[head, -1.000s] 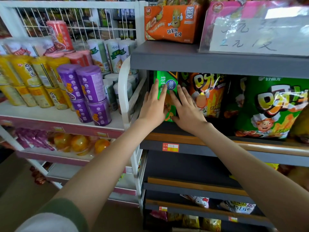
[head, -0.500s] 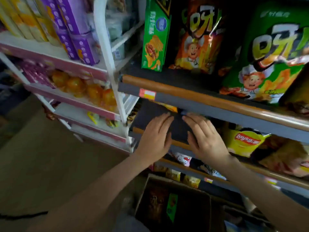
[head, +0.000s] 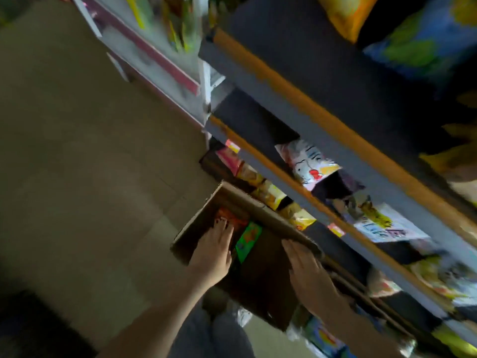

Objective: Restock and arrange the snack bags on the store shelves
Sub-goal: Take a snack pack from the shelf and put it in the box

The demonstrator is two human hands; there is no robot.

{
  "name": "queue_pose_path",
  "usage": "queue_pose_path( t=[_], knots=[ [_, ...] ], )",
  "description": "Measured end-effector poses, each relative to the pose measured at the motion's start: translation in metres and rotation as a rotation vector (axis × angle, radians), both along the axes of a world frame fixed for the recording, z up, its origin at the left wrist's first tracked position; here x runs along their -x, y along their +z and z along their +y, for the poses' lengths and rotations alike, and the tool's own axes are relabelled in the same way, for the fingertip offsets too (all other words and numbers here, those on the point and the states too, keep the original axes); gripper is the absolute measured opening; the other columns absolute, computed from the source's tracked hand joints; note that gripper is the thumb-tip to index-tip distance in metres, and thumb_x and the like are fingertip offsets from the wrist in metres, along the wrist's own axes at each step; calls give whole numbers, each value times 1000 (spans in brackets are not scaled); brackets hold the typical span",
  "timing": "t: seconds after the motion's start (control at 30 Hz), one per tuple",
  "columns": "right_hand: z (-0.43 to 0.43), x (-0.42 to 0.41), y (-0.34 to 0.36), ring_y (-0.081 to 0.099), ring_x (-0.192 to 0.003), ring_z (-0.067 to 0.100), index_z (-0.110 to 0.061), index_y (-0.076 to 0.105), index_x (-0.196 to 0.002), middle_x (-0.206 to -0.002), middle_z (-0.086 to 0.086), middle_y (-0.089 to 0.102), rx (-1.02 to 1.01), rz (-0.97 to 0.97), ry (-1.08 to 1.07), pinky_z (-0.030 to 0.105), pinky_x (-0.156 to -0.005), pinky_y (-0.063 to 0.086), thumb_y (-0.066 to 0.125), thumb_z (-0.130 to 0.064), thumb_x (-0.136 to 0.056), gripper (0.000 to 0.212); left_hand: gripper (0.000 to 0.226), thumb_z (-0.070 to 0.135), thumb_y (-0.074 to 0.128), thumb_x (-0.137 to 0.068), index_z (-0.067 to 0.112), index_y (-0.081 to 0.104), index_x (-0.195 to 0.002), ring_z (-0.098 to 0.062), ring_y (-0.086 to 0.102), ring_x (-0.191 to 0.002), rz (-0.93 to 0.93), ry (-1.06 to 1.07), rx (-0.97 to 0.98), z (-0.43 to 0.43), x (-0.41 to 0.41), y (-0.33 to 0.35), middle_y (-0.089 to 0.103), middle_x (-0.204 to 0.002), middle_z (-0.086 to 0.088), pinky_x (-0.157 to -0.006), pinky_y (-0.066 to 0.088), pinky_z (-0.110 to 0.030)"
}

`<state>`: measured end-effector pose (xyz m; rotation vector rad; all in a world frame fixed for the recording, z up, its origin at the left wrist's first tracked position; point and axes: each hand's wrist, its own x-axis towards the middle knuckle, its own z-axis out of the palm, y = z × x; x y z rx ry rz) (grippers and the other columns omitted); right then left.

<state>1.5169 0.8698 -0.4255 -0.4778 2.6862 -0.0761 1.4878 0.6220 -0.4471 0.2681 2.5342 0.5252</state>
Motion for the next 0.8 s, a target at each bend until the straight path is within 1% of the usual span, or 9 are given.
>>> queue_pose_path(
  t=[0.07, 0.17, 0.23, 0.3, 0.37, 0.47, 0.57, 0.67, 0.8],
  knots=[
    [-1, 1, -70, 55, -115, 24, -8, 41, -140, -127, 10, 60, -4, -24, 55, 33, -86, 53, 86, -9, -48, 102, 72, 30, 49, -93, 14, 12, -152, -30, 26, -140, -44, -52, 65, -1, -2, -62, 18, -155, -14, -115, 25, -38],
    [-1, 3, -179, 60, -113, 25, -5, 44, -133, -124, 11, 63, -77, -98, 112, 33, -86, 53, 88, -9, -33, 109, 82, 34, 53, -92, 24, -3, -151, -29, 6, -145, -123, -126, 123, 8, -1, -151, 1, -157, -12, -119, 8, -41],
    [-6, 1, -242, 50, -127, 27, -5, 33, -145, -141, 14, 49, -140, -170, 150, 35, -99, 44, 84, -8, -48, 109, 92, 37, 58, -90, 27, -10, -150, -32, -2, -146, -166, -223, 198, 16, 6, -209, -9, -157, -12, -119, 5, -48],
    [-7, -1, -304, 25, -143, 27, -7, 11, -151, -156, 13, 22, -201, -180, 193, 36, -112, 27, 71, -5, -73, 98, 98, 40, 60, -88, 27, -16, -149, -32, -8, -146, -156, -351, 327, 23, 19, -263, -18, -157, -12, -117, 7, -51],
    [-14, 0, -352, 37, -137, 29, -1, 30, -146, -149, 18, 35, -230, -153, 196, 38, -108, 35, 73, -9, -70, 88, 104, 41, 63, -86, 28, -19, -149, -33, -11, -145, -179, -448, 434, 31, 29, -301, -22, -157, -12, -117, 5, -53],
    [-22, -6, -417, 67, -100, 25, -10, 71, -110, -111, 10, 69, -220, -154, 307, 36, -83, 55, 67, -18, -63, 48, 108, 38, 68, -83, 29, -18, -149, -34, -10, -145, -215, -547, 500, 40, 38, -353, -21, -157, -11, -114, 10, -57],
    [-25, -10, -465, 68, -100, 24, -14, 65, -115, -111, 5, 70, -249, -135, 326, 43, -95, 41, 36, -17, -75, 50, 91, 35, 55, -92, 28, -15, -149, -33, -11, -145, -207, -623, 555, 40, 43, -383, -20, -157, -9, -113, 14, -57],
    [-23, -6, -497, 61, -112, 27, -13, 45, -125, -119, 5, 67, -289, -14, 428, 50, -101, 31, 35, -18, -81, 45, 65, 33, 32, -101, 20, -7, -152, -33, -8, -145, -211, -704, 609, 39, 48, -390, -14, -158, -12, -116, 7, -54],
    [-31, 6, -503, 58, -99, 26, -19, 64, -120, -106, 3, 68, -312, 31, 465, 48, -94, 33, 41, -21, -78, 48, 84, 42, 47, -96, 20, -12, -151, -32, -11, -145, -300, -651, 631, 31, 50, -397, -20, -157, -12, -117, 3, -52]
  ],
)
